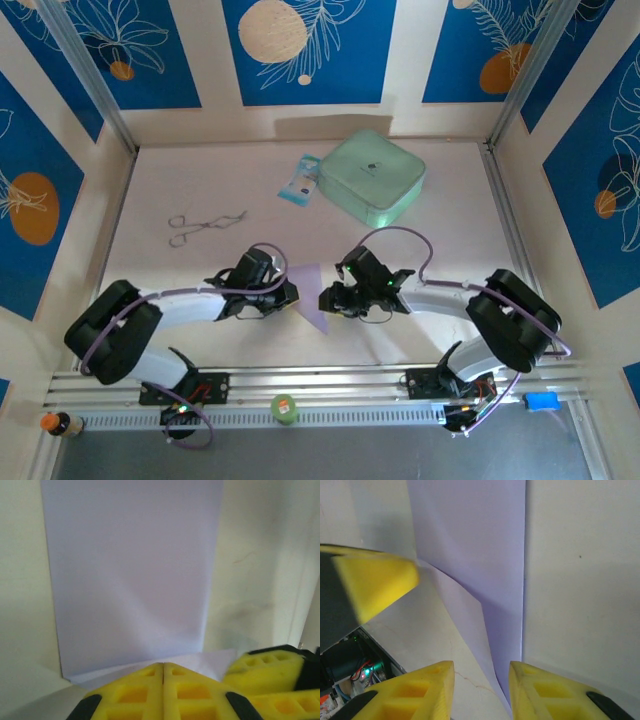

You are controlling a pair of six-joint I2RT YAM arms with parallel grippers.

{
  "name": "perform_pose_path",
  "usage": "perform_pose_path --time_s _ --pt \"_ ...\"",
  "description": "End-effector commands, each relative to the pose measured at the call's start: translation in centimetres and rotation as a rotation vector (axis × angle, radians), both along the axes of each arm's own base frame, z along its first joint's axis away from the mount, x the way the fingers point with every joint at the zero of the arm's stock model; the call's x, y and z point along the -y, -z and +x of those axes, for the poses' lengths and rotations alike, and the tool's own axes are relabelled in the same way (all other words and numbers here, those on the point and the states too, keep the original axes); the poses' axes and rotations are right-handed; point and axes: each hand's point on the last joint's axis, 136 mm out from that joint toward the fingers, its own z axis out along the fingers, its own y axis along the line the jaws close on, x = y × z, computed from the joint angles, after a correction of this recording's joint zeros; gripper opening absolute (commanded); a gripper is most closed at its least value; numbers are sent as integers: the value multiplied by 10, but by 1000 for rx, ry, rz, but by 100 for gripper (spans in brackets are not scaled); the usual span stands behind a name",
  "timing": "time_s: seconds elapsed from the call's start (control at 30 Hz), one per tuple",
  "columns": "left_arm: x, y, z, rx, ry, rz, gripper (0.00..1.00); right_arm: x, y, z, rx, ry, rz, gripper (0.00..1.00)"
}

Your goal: Fold a paper plane with a square sheet of paper (pick it up from the middle)

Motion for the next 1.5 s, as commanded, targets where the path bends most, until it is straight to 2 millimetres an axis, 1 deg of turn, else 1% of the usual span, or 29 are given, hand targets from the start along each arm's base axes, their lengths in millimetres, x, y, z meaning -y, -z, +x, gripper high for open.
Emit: perform_pose_path --time_s 0.0,0.1,0.17,0.23,0.3,0.5,0.6,0.67,0.8,0.9,1.07,1.2,1.37,1.47 --pt "-13 -5 0 32 -27 63 18 -2 5 1 -29 10 -24 34" --pt "-23 -12 1 65 -32 116 28 -3 9 2 -35 13 -32 34" --pt "-28 -13 1 73 -36 134 31 -5 10 3 -36 7 -26 32" --pt "-31 -13 1 73 -35 132 33 -8 9 3 -35 -2 -13 29" --pt "-32 -12 1 62 -35 126 34 -10 8 3 -30 -8 -7 21" --pt "-27 -11 2 30 -10 73 36 -8 4 4 -9 -13 4 11" --pt "-22 -13 5 19 3 40 39 -8 0 5 2 -15 25 7" --pt "-21 -14 6 6 9 21 40 -6 -2 5 4 -12 38 6" --pt "-20 -20 12 15 6 -9 48 -5 -8 5 17 -16 80 4" --pt "-18 -26 17 11 19 -39 51 -3 -14 5 29 -20 123 4" --pt "-19 -25 25 0 17 -62 56 2 -22 6 46 -19 182 4" --pt "-14 -24 29 -9 22 -87 58 6 -27 6 53 -17 224 4" --pt "-5 -27 36 -7 31 -125 58 8 -27 5 48 -15 236 4" --pt "-3 -23 37 -27 33 -129 57 9 -27 6 49 -10 242 4"
